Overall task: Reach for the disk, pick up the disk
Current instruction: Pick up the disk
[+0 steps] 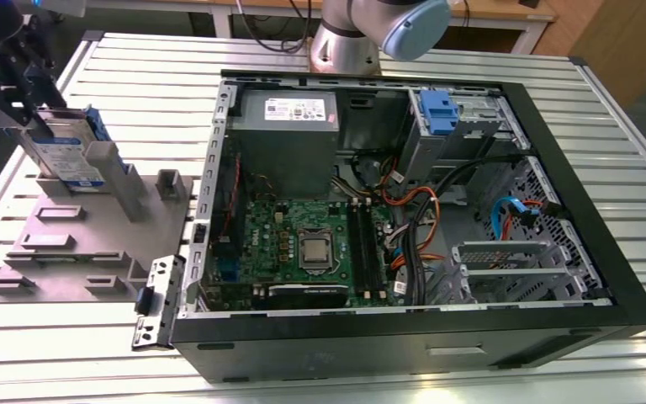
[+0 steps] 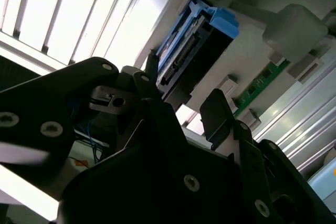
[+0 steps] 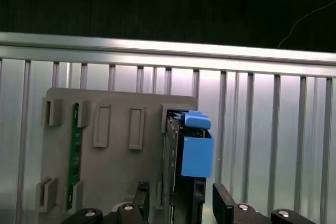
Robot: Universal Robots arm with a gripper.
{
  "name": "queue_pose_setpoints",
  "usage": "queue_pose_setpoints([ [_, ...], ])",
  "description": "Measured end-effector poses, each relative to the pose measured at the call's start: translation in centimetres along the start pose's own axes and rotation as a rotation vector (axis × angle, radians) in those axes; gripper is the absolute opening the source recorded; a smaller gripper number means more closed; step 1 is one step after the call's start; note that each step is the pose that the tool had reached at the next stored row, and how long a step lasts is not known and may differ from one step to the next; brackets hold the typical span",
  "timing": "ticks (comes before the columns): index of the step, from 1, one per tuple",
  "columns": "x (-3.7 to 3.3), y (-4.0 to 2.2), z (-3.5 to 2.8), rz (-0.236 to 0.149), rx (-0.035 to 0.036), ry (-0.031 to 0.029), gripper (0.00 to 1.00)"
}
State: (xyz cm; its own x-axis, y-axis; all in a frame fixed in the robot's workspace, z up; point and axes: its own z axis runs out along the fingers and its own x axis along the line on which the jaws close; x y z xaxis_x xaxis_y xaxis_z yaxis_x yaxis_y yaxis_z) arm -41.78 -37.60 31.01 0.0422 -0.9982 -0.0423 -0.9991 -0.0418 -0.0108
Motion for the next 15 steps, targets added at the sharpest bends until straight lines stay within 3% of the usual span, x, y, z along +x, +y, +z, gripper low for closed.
queue_pose_setpoints([
  [3,0.01,0.01,0.37,-0.023,0.0008,-0.0001,0.59],
  [7,-0.02,0.02,0.46,-0.021,0.0005,-0.0001,0.59],
  [12,-0.01,0.01,0.51,0.052,0.0039,0.0007,0.59],
  [15,-0.01,0.01,0.51,0.056,0.004,0.0008,0.59],
])
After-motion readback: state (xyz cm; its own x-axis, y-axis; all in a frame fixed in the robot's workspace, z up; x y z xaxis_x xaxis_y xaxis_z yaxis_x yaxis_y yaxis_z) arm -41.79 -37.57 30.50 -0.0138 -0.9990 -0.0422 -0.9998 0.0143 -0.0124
